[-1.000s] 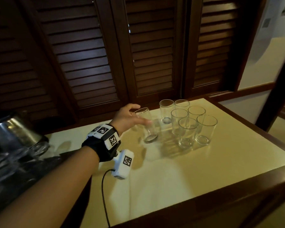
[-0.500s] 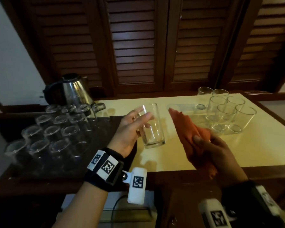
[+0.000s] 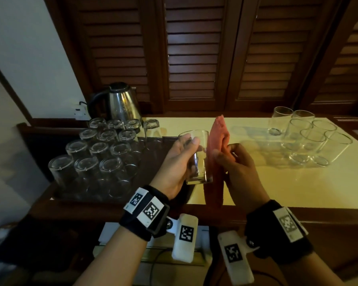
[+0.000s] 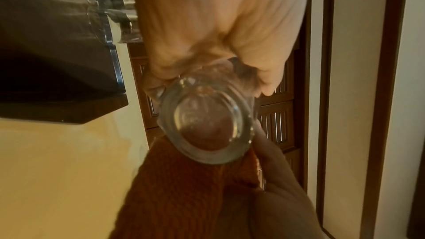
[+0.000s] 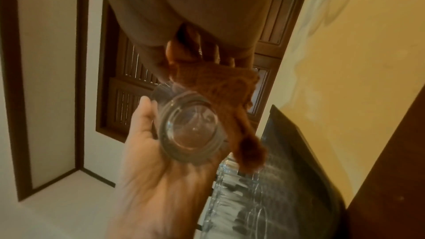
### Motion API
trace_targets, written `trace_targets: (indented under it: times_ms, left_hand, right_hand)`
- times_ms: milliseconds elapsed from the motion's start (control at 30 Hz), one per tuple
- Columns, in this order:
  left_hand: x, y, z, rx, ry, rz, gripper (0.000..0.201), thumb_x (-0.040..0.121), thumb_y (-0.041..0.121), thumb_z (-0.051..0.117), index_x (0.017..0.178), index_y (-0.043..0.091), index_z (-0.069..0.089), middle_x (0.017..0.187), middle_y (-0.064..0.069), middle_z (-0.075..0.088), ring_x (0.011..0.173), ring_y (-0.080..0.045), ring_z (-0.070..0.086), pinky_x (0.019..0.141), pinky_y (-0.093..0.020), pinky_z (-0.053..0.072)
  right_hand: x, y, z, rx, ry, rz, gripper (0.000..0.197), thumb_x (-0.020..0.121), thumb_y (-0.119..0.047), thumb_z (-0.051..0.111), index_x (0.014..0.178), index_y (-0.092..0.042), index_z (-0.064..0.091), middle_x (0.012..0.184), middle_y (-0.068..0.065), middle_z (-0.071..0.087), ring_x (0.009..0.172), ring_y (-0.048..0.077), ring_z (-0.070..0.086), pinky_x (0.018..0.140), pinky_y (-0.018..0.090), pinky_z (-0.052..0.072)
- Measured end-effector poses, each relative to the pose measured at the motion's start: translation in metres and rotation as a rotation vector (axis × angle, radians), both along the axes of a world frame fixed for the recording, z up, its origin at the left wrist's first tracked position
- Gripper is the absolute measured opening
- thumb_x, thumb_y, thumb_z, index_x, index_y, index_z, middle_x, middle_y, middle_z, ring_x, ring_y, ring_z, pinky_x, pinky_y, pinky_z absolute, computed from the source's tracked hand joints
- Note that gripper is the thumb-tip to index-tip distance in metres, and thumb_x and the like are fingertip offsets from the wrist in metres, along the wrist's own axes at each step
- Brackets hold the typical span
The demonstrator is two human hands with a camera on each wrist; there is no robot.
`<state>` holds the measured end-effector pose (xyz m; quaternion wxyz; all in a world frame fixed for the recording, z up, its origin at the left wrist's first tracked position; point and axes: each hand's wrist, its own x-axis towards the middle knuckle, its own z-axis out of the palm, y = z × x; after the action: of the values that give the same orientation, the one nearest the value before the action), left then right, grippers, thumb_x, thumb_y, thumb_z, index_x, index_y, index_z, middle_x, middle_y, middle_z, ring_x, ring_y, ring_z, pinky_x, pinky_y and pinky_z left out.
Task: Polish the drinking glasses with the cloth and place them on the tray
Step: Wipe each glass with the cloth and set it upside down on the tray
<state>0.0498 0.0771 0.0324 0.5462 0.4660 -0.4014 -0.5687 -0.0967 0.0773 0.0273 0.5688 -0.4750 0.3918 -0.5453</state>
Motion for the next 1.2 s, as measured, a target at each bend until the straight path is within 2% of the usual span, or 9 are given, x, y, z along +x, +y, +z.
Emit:
trace_targets:
  times_ms: [167, 300, 367, 567, 700, 833, 967, 1067, 1200]
  left_hand:
    - [0.009, 0.0, 0.001, 0.004, -0.033, -0.001, 0.07, 0.076, 0.05, 0.063, 0.14, 0.029, 0.044, 0.124, -0.01, 0.064, 0.115, -0.029, 0.064, 0.098, -0.05, 0.052]
    - [0.009, 0.004, 0.003, 0.021, -0.063, -0.031, 0.056, 0.073, 0.049, 0.064, 0.125, 0.036, 0.048, 0.13, -0.003, 0.059, 0.12, -0.02, 0.059, 0.106, -0.05, 0.046]
    - [0.011, 0.005, 0.003, 0.025, -0.071, -0.022, 0.066, 0.07, 0.05, 0.066, 0.131, 0.035, 0.047, 0.134, -0.003, 0.057, 0.122, -0.022, 0.057, 0.107, -0.052, 0.045]
    - [0.018, 0.007, 0.004, -0.003, -0.131, 0.007, 0.084, 0.065, 0.062, 0.067, 0.142, 0.035, 0.046, 0.147, -0.005, 0.05, 0.134, -0.027, 0.047, 0.114, -0.057, 0.034]
    - [0.013, 0.006, 0.004, 0.015, -0.167, -0.02, 0.086, 0.066, 0.057, 0.063, 0.145, 0.032, 0.042, 0.148, -0.006, 0.048, 0.134, -0.027, 0.047, 0.115, -0.054, 0.034]
    - [0.003, 0.007, 0.004, 0.043, -0.187, -0.052, 0.09, 0.068, 0.055, 0.061, 0.15, 0.028, 0.034, 0.137, -0.003, 0.055, 0.125, -0.025, 0.052, 0.112, -0.053, 0.037]
    - [0.0, 0.002, -0.001, 0.058, -0.163, -0.019, 0.077, 0.083, 0.049, 0.062, 0.151, 0.03, 0.029, 0.119, 0.004, 0.059, 0.117, -0.024, 0.057, 0.103, -0.054, 0.047]
    - [0.003, 0.0, -0.004, 0.077, -0.094, 0.008, 0.084, 0.071, 0.054, 0.065, 0.146, 0.041, 0.03, 0.13, -0.008, 0.058, 0.112, -0.031, 0.062, 0.087, -0.052, 0.056]
    - [0.0, -0.002, -0.005, 0.048, -0.032, 0.018, 0.07, 0.079, 0.049, 0.065, 0.14, 0.041, 0.033, 0.124, -0.013, 0.064, 0.106, -0.032, 0.067, 0.09, -0.058, 0.055]
  right_hand:
    - [0.001, -0.001, 0.001, 0.162, -0.14, 0.054, 0.043, 0.087, -0.036, 0.061, 0.102, 0.004, 0.057, 0.116, 0.037, 0.059, 0.09, 0.034, 0.06, 0.076, 0.045, 0.05]
    - [0.005, -0.002, -0.006, 0.226, -0.225, 0.044, 0.013, 0.094, -0.015, 0.059, 0.099, -0.004, 0.056, 0.092, 0.017, 0.07, 0.074, 0.027, 0.07, 0.06, 0.035, 0.058]
    - [0.004, -0.002, -0.01, 0.233, -0.253, 0.063, 0.023, 0.09, -0.01, 0.06, 0.112, -0.003, 0.063, 0.1, 0.015, 0.075, 0.087, 0.03, 0.074, 0.07, 0.04, 0.061]
    - [-0.005, -0.014, -0.019, 0.237, 0.003, -0.169, 0.011, 0.097, -0.009, 0.06, 0.106, -0.008, 0.066, 0.083, 0.009, 0.068, 0.073, 0.025, 0.063, 0.06, 0.035, 0.046]
    - [0.0, -0.021, -0.022, 0.063, 0.231, -0.351, 0.006, 0.097, -0.01, 0.062, 0.098, -0.016, 0.064, 0.091, 0.008, 0.068, 0.083, 0.025, 0.064, 0.068, 0.039, 0.055]
    - [0.009, -0.015, -0.018, -0.153, 0.448, -0.414, 0.018, 0.098, -0.005, 0.058, 0.094, -0.022, 0.06, 0.082, -0.008, 0.064, 0.07, -0.002, 0.06, 0.057, 0.006, 0.044]
    - [0.022, 0.001, -0.006, -0.14, 0.22, -0.146, 0.016, 0.099, -0.018, 0.059, 0.11, -0.03, 0.063, 0.101, 0.0, 0.072, 0.093, 0.018, 0.072, 0.08, 0.039, 0.062]
    - [0.024, 0.011, -0.002, -0.058, 0.006, 0.168, 0.045, 0.097, -0.052, 0.039, 0.138, -0.039, 0.051, 0.123, -0.005, 0.071, 0.112, 0.015, 0.069, 0.088, 0.043, 0.06]
    - [0.026, 0.007, -0.006, -0.039, -0.035, 0.161, 0.039, 0.105, -0.046, 0.033, 0.141, -0.039, 0.047, 0.131, 0.003, 0.066, 0.116, 0.022, 0.068, 0.094, 0.053, 0.057]
